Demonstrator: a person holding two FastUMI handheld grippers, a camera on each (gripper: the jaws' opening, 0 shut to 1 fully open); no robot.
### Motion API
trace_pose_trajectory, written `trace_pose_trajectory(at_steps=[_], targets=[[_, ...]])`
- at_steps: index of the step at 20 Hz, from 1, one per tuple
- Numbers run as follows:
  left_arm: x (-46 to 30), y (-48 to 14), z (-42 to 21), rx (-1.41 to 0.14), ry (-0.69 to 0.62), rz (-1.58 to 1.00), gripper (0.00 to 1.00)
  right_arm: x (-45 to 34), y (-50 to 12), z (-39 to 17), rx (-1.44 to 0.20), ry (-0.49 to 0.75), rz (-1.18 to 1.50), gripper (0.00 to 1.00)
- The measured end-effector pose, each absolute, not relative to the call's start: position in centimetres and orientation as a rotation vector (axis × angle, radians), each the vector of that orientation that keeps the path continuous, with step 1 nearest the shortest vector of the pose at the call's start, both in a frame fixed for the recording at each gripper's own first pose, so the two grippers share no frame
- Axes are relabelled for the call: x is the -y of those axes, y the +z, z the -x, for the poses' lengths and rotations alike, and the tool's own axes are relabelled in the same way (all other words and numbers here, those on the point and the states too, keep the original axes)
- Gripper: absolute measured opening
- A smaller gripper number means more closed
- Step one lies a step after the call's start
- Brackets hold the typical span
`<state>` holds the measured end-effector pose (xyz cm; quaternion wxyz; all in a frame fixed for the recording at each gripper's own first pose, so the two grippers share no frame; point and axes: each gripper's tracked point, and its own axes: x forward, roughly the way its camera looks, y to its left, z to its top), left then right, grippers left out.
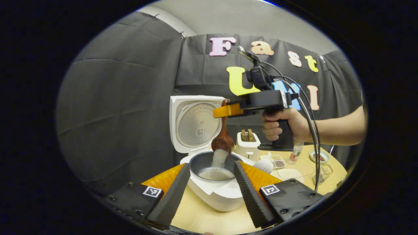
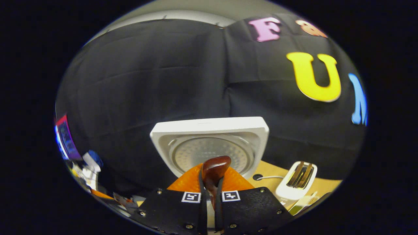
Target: Close the left gripper, press the button to open the rice cooker; take a wooden spoon from the chopstick holder with the right hand, scoop a spoonful of rice and pour it into the rice cooker, then put the wooden spoon back into the chopstick holder.
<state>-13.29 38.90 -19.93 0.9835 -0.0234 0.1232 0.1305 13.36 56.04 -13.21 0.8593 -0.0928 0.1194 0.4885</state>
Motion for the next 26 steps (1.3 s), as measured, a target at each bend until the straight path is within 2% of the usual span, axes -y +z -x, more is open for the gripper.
trace_pose_trajectory(at_steps=[1,2,3,4,8,13,14,15,16,17,18,20,26], targets=[[-38.9,-19.7,13.2,-0.245,0.264,0.052,0.9,-56.5,-13.2,-12.8,-0.219,1.055,0.248,0.09],[-38.9,-19.7,13.2,-0.242,0.268,0.053,0.94,-56.7,-13.2,-12.6,-0.196,1.076,0.283,0.09],[-39.0,-19.6,13.3,-0.24,0.27,0.053,0.9,-56.5,-13.1,-12.5,-0.178,1.088,0.31,0.09],[-39.2,-19.5,13.5,-0.237,0.272,0.054,0.95,-56.5,-13.1,-12.4,-0.163,1.093,0.324,0.1],[-39.3,-19.3,14.2,-0.238,0.274,0.057,0.95,-56.1,-12.0,-12.6,-0.157,1.076,0.253,0.09],[-38.1,-18.3,14.0,-0.219,0.245,0.073,0.94,-52.8,-9.2,-14.7,-0.3,0.955,-0.093,0.09],[-37.9,-18.1,13.9,-0.218,0.239,0.071,0.9,-52.0,-9.2,-15.6,-0.332,0.935,-0.179,0.09],[-37.5,-17.8,13.6,-0.216,0.231,0.068,0.94,-51.1,-9.1,-16.3,-0.359,0.913,-0.253,0.09],[-37.0,-17.7,13.4,-0.214,0.221,0.066,0.94,-50.0,-9.1,-17.2,-0.379,0.889,-0.306,0.09],[-36.6,-17.6,13.1,-0.214,0.211,0.063,0.9,-48.9,-9.4,-17.8,-0.391,0.866,-0.333,0.09],[-36.1,-17.7,12.9,-0.215,0.201,0.059,0.95,-47.4,-9.2,-17.9,-0.394,0.84,-0.349,0.09],[-34.9,-17.5,12.5,-0.217,0.176,0.051,0.89,-43.7,-9.3,-18.1,-0.399,0.79,-0.374,0.09],[-30.9,-16.7,9.9,-0.198,0.098,0.021,0.9,-34.9,-9.9,-18.4,-0.406,0.667,-0.473,0.09]])
